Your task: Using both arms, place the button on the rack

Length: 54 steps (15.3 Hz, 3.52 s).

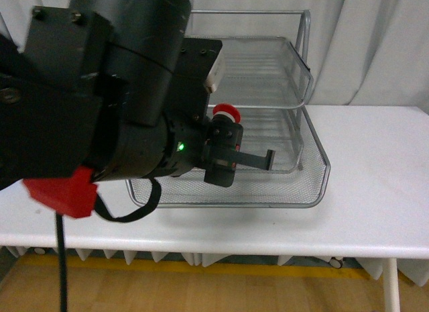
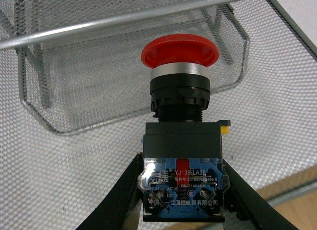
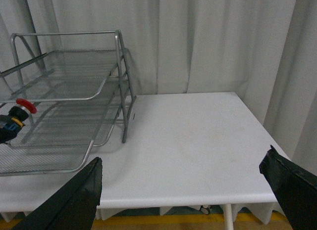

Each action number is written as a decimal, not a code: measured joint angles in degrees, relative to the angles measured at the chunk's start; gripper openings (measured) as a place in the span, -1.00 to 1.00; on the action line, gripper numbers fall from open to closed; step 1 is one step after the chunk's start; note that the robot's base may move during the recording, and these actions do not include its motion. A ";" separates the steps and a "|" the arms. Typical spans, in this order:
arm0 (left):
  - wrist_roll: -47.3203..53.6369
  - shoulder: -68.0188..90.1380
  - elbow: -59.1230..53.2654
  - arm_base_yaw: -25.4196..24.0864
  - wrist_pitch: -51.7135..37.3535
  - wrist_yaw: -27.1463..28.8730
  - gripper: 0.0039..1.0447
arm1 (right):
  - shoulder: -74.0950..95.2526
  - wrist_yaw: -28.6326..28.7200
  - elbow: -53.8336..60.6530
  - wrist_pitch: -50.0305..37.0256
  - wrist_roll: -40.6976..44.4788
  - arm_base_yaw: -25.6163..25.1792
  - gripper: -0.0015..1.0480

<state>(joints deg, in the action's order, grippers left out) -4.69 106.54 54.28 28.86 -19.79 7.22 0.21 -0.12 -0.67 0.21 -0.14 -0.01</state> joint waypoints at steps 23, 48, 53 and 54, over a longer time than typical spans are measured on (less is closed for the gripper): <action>3.67 -63.95 -44.00 -24.52 -7.61 -3.06 -0.36 | 0.00 0.11 0.00 0.00 0.00 0.00 0.87; 3.91 -106.05 -53.75 -28.70 19.98 -7.23 -0.97 | 0.00 0.07 0.00 0.00 0.00 0.00 0.87; 3.93 -106.05 -53.75 -28.70 20.00 -7.21 -0.97 | 0.00 0.09 0.00 -0.04 0.00 0.00 0.87; 3.93 -106.05 -53.75 -28.70 20.04 -7.21 -0.97 | 0.00 0.09 0.00 -0.02 0.00 0.00 0.87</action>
<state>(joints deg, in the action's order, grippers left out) -0.75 0.49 0.54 0.16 0.25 0.01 0.21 -0.03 -0.67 0.19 -0.14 -0.01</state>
